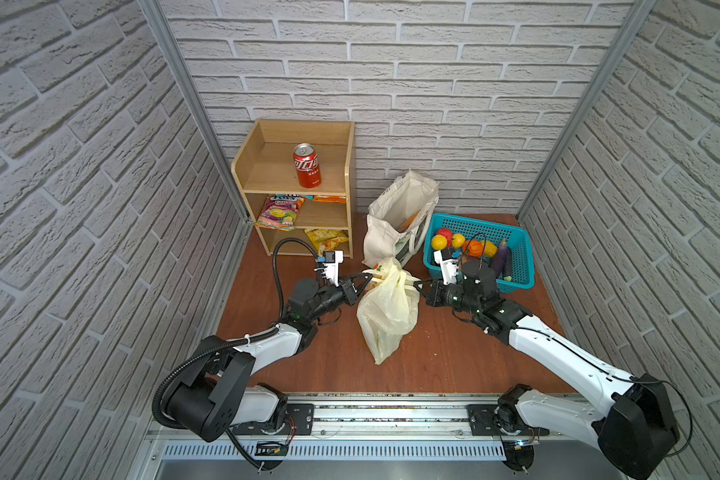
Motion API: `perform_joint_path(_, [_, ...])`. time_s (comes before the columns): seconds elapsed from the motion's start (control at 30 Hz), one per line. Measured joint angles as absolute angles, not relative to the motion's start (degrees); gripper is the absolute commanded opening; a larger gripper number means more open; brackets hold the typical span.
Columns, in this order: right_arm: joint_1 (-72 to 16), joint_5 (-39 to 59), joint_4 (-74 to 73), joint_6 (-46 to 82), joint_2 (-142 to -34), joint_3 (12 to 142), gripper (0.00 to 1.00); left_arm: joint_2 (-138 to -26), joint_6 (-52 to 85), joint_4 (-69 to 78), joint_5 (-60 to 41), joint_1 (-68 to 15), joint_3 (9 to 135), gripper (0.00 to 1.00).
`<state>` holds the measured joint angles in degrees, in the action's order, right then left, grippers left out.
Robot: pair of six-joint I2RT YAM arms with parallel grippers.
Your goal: Place the mixed food into the grocery bags and tie them
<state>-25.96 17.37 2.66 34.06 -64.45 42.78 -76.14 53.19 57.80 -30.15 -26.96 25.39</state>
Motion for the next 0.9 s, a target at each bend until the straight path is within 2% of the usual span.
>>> perform_joint_path(0.23, [-26.0, 22.3, 2.4, 33.6, -63.8, 42.7, 0.05, -75.2, 51.3, 55.4, -29.7, -26.9, 25.6, 0.0])
perform_joint_path(0.5, [-32.9, 24.5, 7.1, 29.9, -64.0, 52.6, 0.05, -77.0, 48.0, 52.1, -28.5, -26.4, 29.8, 0.0])
perform_joint_path(0.8, [-38.6, 23.0, 7.7, 28.4, -68.3, 55.1, 0.06, -84.5, 46.3, 50.8, -35.2, -24.7, 38.4, 0.0])
perform_joint_path(0.9, [-38.7, 22.7, 9.2, 27.9, -69.1, 55.5, 0.3, -86.2, 46.1, 50.4, -36.6, -24.2, 40.0, 0.0])
